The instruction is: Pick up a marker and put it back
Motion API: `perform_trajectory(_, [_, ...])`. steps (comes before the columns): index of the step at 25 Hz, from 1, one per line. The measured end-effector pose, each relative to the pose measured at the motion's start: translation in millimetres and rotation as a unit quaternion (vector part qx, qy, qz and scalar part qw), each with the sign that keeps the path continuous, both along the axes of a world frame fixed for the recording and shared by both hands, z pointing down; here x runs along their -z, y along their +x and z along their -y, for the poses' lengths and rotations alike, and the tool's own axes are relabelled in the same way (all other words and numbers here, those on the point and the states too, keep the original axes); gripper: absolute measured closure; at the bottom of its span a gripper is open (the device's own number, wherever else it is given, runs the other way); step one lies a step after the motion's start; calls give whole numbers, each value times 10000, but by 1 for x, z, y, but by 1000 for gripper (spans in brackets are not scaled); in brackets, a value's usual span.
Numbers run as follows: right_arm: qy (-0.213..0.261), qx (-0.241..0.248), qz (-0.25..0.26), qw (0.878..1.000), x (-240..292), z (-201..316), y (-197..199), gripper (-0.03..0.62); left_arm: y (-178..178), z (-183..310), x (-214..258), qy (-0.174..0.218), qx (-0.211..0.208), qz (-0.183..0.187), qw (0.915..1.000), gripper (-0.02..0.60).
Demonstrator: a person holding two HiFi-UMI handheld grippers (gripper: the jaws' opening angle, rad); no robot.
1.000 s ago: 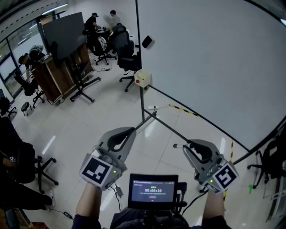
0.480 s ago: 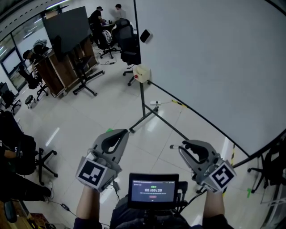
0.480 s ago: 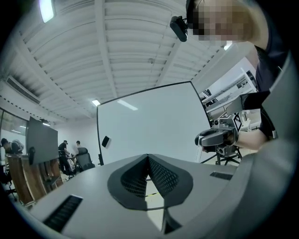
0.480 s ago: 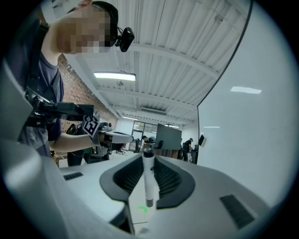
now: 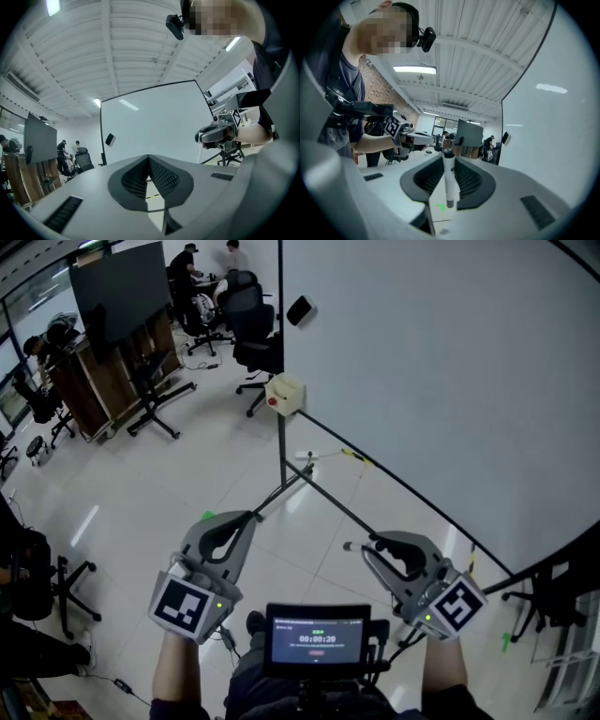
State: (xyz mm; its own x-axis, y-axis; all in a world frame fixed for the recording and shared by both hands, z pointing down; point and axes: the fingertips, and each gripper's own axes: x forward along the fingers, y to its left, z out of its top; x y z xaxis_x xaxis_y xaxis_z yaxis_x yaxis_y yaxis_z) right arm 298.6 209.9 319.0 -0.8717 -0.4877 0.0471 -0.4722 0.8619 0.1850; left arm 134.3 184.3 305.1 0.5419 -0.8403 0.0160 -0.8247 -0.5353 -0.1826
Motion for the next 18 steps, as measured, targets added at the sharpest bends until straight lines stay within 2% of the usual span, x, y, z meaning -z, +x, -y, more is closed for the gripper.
perform_trajectory(4, [-19,-121,-212,9997,-5,40,-37,500,-38,45,-7,-19,-163,-71,9998,581])
perform_trajectory(9, [-60,-285,-333,9990,-7,90,-103,500,-100,99,-4,40,-340,48,9994,581])
perform_trajectory(14, [49,-254,-360,9990,2,132,-162,500,-160,143,6,94,-202,22,9997,581])
perform_trajectory(18, [16,-139,-445,9989,0,160,-196,500,-193,170,5,95,-93,-80,9999,581])
